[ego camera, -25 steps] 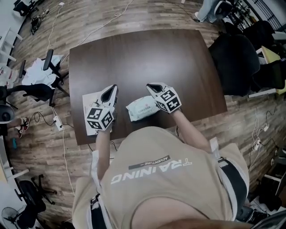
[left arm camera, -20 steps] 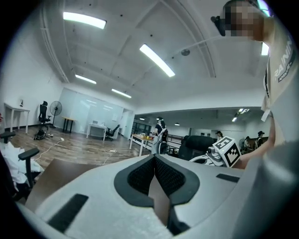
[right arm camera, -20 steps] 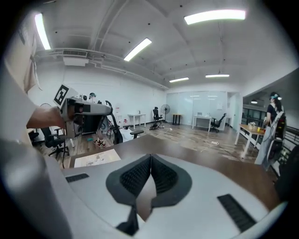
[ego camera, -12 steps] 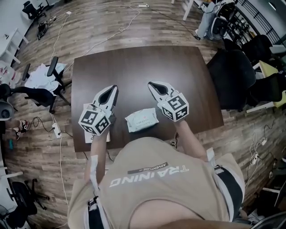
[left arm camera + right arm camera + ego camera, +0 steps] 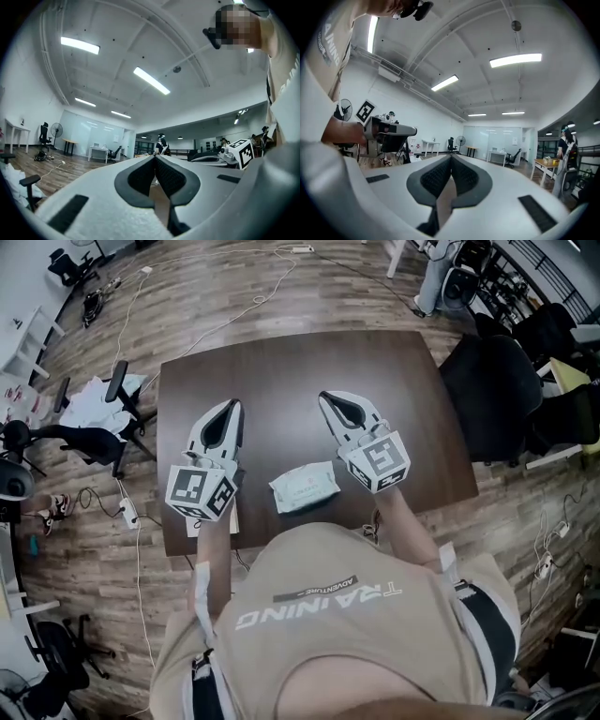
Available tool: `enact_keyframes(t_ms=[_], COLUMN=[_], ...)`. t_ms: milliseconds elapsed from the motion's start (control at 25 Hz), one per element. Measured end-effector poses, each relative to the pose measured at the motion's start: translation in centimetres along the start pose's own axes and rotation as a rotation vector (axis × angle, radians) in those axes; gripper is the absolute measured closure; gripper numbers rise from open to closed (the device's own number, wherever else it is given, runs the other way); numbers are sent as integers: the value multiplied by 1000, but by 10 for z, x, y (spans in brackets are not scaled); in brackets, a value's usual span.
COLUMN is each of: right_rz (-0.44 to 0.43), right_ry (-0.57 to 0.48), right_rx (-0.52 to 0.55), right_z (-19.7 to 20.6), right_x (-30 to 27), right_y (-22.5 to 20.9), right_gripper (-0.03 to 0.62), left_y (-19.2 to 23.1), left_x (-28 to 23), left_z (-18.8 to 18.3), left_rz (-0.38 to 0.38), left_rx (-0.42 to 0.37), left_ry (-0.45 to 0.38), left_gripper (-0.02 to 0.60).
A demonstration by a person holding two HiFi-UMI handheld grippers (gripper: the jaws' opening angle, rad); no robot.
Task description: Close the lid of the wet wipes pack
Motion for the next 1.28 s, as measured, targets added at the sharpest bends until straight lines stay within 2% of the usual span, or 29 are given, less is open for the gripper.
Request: enact_keyframes(t_ms=[80, 280, 520, 920, 1280], right_rz=[-1, -17, -42, -41, -77], right_ry=[-5, 29, 56, 83, 122], right_rx=[-7, -34, -65, -39, -28], right_z=[0, 13, 23, 26, 35], right_x=[-2, -6, -4, -1, -1], right_y=[0, 3, 5, -2, 14], right_gripper=[580, 580, 580, 580, 580], left_y=[1, 5, 2, -2, -4], left_x=[0, 0, -2, -14, -10], left_z=[0, 14, 21, 28, 37], left_rz=[-10, -7, -25, -20, -3], left_rx=[-27, -2, -24, -14, 11], left_ry=[14, 45, 75, 80, 102], left_gripper=[577, 577, 577, 577, 577])
Point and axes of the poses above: the fingertips, and each gripper's own axes: x backward along the fingers, y to its left, z out of its underside, the point moved 4 cm from there along x, backward along the fingers, and after that the axes turned 15 degrees about y, right-handed, at the moved point
